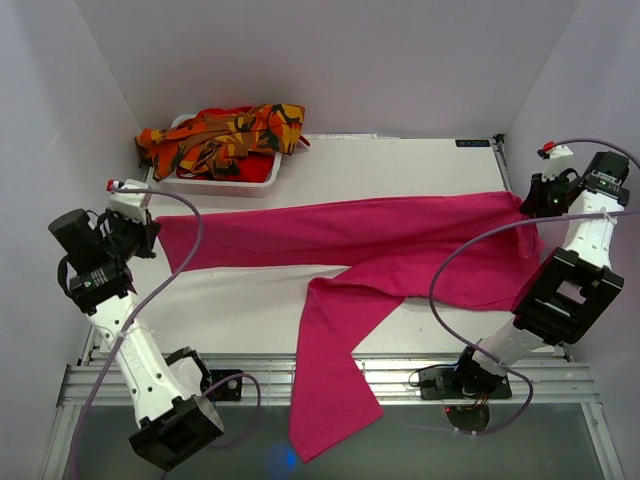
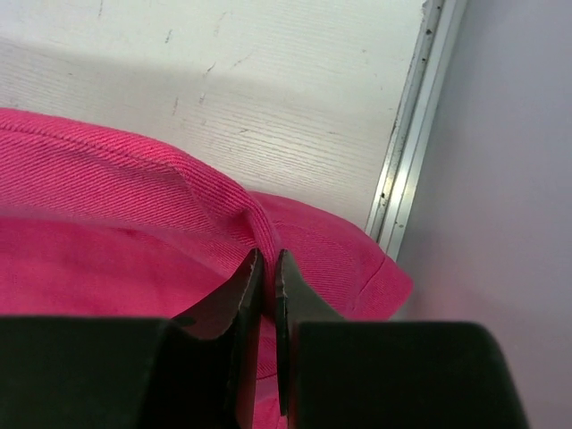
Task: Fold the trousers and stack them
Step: Flatten the trousers out
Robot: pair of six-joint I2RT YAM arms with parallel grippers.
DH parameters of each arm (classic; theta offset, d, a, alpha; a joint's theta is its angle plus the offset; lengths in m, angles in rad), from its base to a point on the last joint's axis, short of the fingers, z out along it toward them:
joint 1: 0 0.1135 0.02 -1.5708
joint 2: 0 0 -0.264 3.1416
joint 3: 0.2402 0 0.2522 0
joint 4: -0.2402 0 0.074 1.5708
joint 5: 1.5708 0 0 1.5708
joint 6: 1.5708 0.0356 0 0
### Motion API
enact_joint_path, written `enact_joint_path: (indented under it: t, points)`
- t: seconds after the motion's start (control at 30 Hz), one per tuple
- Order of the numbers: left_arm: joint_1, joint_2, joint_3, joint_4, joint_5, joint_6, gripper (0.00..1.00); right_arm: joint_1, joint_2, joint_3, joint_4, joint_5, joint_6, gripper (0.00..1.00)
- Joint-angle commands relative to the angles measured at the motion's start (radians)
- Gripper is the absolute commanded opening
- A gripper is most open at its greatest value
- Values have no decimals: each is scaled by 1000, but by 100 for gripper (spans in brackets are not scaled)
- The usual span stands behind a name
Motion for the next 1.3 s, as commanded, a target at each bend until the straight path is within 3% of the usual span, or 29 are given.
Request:
enact_joint_path:
  t: [0.0,0.3,0.57,0.6,0.67,0.7,0.77,0.8,0.87,0.97,1.07,1.27]
  points:
    - [15,40,16,42,-15,-33,0,11,34,28,34,-43,11,8]
    - [12,394,30,272,-111,-85,0,161,263,188,132,102,163,8]
    - [-109,845,241,416,-225,-174,0,276,548,482,126,280,273,8]
    - [-123,878,264,421,-245,-177,9,281,573,515,117,296,284,11]
    - [-143,942,335,382,-266,-191,30,289,643,591,51,320,301,30]
    - [-143,973,390,371,-268,-220,59,289,660,657,27,323,313,67]
    - [-143,973,423,343,-277,-231,93,287,654,668,-3,351,309,97]
    - [-143,961,417,340,-277,-232,96,284,634,626,-1,353,282,100]
    - [-143,875,374,340,-269,-225,97,273,559,567,11,353,251,93]
    - [-145,729,241,317,-218,-186,95,257,455,463,8,331,180,94]
    - [-177,624,105,260,-194,-102,82,253,374,365,-23,307,85,97]
    - [-229,615,-59,237,-194,-88,55,253,338,259,-106,296,5,68]
